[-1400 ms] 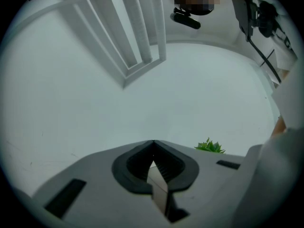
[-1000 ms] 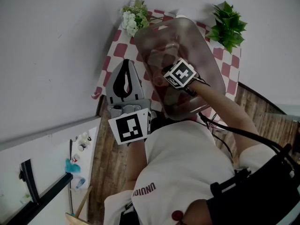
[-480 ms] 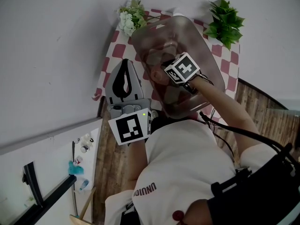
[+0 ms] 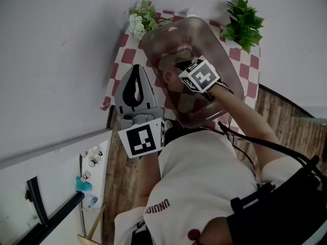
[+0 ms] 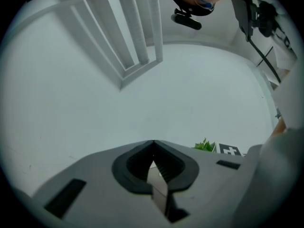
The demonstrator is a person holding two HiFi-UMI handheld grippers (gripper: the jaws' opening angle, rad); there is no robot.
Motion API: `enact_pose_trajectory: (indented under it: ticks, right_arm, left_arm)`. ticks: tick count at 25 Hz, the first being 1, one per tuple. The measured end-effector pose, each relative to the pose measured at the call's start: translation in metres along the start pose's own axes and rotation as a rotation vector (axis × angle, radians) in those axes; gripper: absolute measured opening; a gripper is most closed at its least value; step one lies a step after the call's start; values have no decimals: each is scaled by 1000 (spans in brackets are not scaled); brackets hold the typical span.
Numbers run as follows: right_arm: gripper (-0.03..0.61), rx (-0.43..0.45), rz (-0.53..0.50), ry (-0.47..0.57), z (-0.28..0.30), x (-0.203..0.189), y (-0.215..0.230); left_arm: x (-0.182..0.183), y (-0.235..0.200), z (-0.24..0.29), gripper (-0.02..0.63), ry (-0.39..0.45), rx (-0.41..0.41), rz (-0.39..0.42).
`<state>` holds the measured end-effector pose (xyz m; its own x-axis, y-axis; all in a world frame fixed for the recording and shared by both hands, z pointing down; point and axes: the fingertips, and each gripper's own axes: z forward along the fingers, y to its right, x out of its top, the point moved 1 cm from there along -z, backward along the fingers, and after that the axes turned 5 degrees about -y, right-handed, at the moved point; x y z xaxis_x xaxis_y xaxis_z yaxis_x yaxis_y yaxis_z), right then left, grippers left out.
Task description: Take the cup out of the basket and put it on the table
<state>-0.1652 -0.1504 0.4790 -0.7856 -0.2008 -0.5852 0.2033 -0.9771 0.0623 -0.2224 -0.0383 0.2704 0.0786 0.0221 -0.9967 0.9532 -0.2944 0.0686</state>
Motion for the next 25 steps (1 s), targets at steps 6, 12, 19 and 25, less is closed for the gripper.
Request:
enact_pose_trajectory:
  ticks: [6,12,19,25]
  right_arm:
    - [37,-10,14,53,-12,8,0]
    - [37,-22,55,114,-25,16,7]
    - [36,-50,77,172,-38,21,14]
    - [35,-77,57,206,-49,24,14]
  left_arm:
    - [-1,2,0,12,1,-2,-1]
    - [-2,5,-1,12,-5,-7,-4]
    - [-1,10,-1,12,-1,-17,-2]
    - [-1,13,-3,12,-1,-20,-3]
